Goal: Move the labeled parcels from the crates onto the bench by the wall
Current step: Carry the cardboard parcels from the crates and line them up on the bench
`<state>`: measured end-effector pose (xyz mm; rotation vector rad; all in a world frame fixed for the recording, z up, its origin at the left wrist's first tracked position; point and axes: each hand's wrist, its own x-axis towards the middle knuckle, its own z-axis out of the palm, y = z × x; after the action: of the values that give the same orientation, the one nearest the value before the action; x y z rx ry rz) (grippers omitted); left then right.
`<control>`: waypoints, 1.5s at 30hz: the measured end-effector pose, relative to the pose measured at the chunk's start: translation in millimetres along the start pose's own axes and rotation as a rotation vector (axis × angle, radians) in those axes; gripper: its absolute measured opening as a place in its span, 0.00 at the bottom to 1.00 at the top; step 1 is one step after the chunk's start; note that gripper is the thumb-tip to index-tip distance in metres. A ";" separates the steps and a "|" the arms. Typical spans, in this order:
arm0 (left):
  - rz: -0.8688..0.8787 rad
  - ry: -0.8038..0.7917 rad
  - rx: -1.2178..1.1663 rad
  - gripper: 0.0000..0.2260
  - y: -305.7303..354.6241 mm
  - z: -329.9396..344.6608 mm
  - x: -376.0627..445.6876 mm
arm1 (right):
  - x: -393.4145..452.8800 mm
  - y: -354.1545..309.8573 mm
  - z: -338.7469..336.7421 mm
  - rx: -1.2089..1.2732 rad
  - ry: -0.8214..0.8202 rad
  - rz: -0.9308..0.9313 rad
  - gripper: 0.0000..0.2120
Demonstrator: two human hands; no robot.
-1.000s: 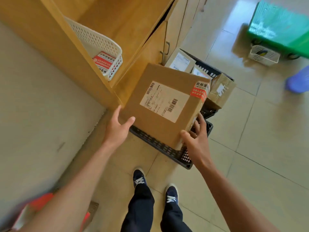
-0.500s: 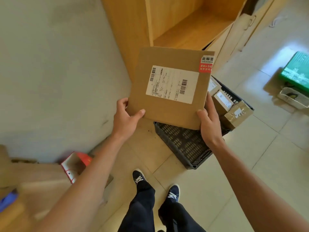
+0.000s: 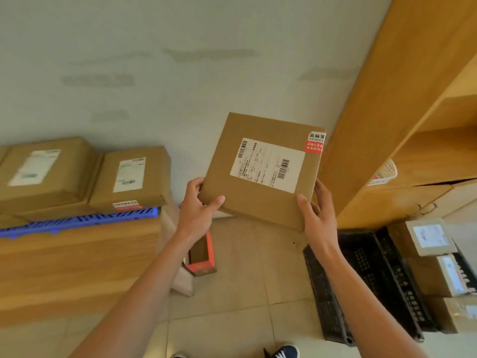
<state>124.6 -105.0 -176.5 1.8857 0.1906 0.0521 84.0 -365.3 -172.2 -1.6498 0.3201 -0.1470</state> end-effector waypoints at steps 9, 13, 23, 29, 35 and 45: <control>-0.134 0.183 0.009 0.27 -77.2 -221.1 -19.5 | -56.3 -8.0 201.1 0.032 -0.318 0.125 0.43; -0.162 0.182 0.104 0.29 -96.9 -295.7 -19.8 | -85.9 -2.0 271.7 -0.018 -0.348 0.187 0.45; 0.048 0.116 0.320 0.24 -125.1 -321.3 19.3 | -85.6 -2.0 390.1 0.064 -0.145 0.243 0.36; 0.124 -0.091 0.659 0.26 -134.0 -296.9 57.7 | -34.4 9.6 444.0 0.225 -0.099 0.299 0.38; 0.151 -0.129 0.803 0.36 -137.7 -294.3 106.9 | 5.2 24.9 478.8 0.249 -0.079 0.366 0.43; 0.235 -0.120 1.053 0.30 -162.7 -314.8 155.7 | 30.3 39.4 483.7 0.188 -0.173 0.388 0.47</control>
<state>219.5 265.0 -239.4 2.9450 -0.1266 -0.0079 245.2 83.8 -266.0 -1.3764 0.4721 0.2503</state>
